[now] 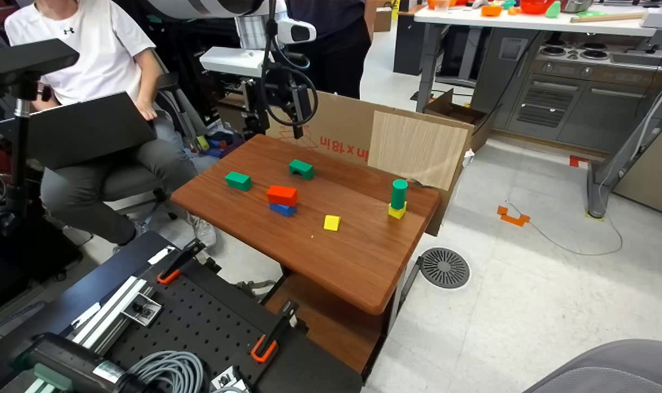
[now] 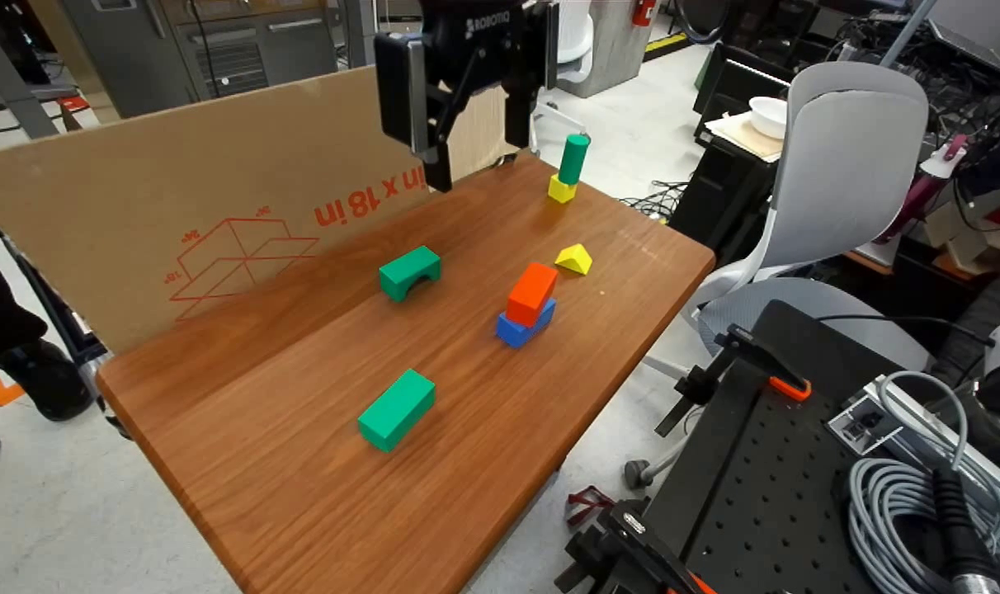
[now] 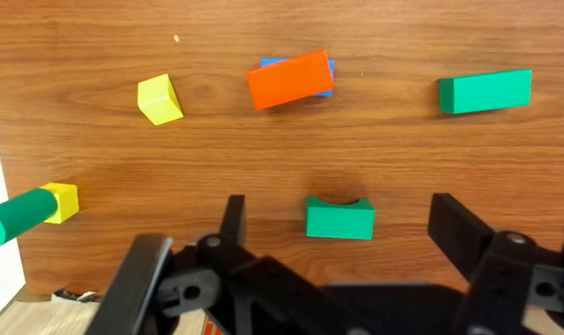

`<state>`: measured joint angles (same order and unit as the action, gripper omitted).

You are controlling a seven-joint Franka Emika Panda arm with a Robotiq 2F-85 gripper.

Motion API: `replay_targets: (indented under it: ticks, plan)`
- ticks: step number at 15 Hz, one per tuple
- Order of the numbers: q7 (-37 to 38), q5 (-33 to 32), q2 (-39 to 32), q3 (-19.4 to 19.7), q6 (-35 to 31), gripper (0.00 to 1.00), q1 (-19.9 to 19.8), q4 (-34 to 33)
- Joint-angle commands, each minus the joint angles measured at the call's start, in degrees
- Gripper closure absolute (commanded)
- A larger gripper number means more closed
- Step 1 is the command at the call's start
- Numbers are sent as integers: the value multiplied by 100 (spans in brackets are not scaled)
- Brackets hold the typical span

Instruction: Unstack the green blocks

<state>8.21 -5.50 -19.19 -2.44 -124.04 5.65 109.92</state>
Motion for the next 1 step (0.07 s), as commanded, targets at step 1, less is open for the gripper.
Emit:
replay_targets:
  ticks: [1]
  plan:
    - [-14, 20, 7, 16, 11, 0, 7, 10]
